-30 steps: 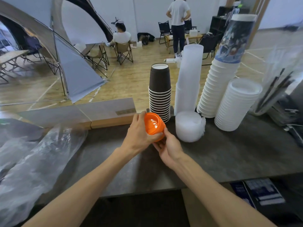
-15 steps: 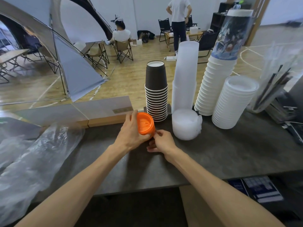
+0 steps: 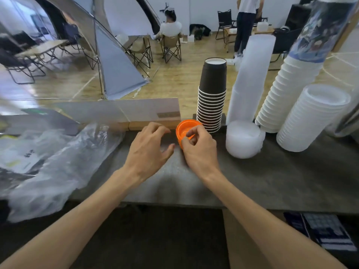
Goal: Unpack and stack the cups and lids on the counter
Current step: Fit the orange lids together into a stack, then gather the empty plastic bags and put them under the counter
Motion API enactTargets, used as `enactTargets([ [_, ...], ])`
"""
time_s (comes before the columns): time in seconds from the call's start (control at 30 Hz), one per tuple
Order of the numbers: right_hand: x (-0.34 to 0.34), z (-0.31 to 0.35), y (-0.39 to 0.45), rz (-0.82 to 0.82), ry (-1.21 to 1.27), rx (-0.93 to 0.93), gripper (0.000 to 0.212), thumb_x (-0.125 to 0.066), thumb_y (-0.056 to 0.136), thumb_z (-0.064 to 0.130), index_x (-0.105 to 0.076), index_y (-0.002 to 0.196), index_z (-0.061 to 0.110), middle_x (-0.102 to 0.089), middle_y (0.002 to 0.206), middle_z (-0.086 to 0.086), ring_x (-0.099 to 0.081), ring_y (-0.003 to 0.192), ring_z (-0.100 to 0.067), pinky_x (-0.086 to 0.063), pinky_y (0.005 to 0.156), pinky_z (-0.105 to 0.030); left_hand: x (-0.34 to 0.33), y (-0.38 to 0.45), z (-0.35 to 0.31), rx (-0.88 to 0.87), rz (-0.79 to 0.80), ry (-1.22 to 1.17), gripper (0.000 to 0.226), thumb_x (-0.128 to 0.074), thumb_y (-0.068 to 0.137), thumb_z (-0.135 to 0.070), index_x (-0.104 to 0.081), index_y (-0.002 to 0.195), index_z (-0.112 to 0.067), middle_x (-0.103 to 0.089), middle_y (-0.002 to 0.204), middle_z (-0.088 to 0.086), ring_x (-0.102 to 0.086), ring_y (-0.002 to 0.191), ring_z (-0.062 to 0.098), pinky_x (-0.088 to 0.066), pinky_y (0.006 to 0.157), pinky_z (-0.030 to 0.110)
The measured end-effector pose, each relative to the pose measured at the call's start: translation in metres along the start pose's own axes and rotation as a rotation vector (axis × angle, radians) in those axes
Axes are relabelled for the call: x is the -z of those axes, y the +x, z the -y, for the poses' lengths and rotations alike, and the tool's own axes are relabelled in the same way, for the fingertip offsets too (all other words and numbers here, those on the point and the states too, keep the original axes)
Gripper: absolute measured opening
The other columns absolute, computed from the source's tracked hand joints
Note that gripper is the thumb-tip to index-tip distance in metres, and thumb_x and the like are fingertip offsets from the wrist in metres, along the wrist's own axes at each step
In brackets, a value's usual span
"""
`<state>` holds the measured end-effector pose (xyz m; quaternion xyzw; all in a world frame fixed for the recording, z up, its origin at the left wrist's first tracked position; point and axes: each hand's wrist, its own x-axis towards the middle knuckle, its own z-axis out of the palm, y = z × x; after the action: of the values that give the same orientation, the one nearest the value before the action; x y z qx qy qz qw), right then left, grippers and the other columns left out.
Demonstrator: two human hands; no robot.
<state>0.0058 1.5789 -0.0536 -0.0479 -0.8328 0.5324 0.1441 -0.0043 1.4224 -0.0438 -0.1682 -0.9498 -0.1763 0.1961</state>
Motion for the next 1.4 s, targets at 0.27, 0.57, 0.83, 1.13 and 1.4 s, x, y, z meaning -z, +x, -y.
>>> enactTargets([
  [0.27,-0.104,0.051,-0.037,0.316,-0.055,0.234,0.005,-0.065,0.093,0.023,-0.062,0.097,0.021,-0.065,0.088,0.007,-0.063,0.083,-0.014,-0.057,0.078,-0.044,0.07,-0.077,0.081,0.121,-0.093,0.149,0.019,-0.071,0.089,-0.026,-0.069,0.107,-0.018,-0.065,0.11,0.0,-0.061,0.098,0.019,-0.044,0.086,0.027],
  [0.57,-0.228,0.115,-0.044,0.698,-0.666,0.416,0.088,-0.063,0.092,0.052,-0.014,0.161,0.027,-0.002,0.169,-0.013,-0.016,0.153,-0.037,-0.023,0.121,-0.054,0.126,-0.152,0.204,0.359,0.379,0.201,0.093,-0.063,0.082,-0.045,-0.015,0.159,-0.027,-0.011,0.166,0.006,-0.025,0.148,0.034,-0.031,0.115,0.048],
  [0.83,-0.267,0.125,-0.113,0.405,-0.754,0.427,0.017,-0.054,0.098,0.016,-0.063,0.112,0.014,-0.07,0.106,-0.006,-0.065,0.091,-0.023,-0.049,0.076,-0.034,0.127,-0.176,0.252,0.205,0.183,-0.24,0.084,-0.05,0.08,0.014,-0.03,0.154,-0.019,-0.036,0.151,0.001,-0.049,0.127,0.027,-0.039,0.101,0.032],
  [1.13,-0.247,0.155,-0.194,0.351,-0.24,0.488,0.019,-0.054,0.099,0.014,-0.057,0.084,0.025,-0.06,0.087,0.007,-0.057,0.079,-0.009,-0.049,0.078,-0.025,0.142,-0.18,0.239,-0.13,0.118,-0.566,0.09,-0.061,0.074,0.014,-0.034,0.147,-0.031,-0.052,0.143,-0.01,-0.055,0.125,0.009,-0.045,0.092,0.009],
  [1.4,-0.165,0.095,-0.238,0.13,-0.484,0.48,0.068,-0.069,0.086,0.031,-0.037,0.146,0.025,-0.039,0.141,-0.001,-0.054,0.116,-0.017,-0.051,0.088,-0.026,0.119,-0.183,0.166,-0.021,0.179,-0.662,0.024,-0.07,0.085,-0.002,-0.066,0.098,-0.021,-0.067,0.09,-0.007,-0.064,0.082,0.006,-0.05,0.068,0.019],
])
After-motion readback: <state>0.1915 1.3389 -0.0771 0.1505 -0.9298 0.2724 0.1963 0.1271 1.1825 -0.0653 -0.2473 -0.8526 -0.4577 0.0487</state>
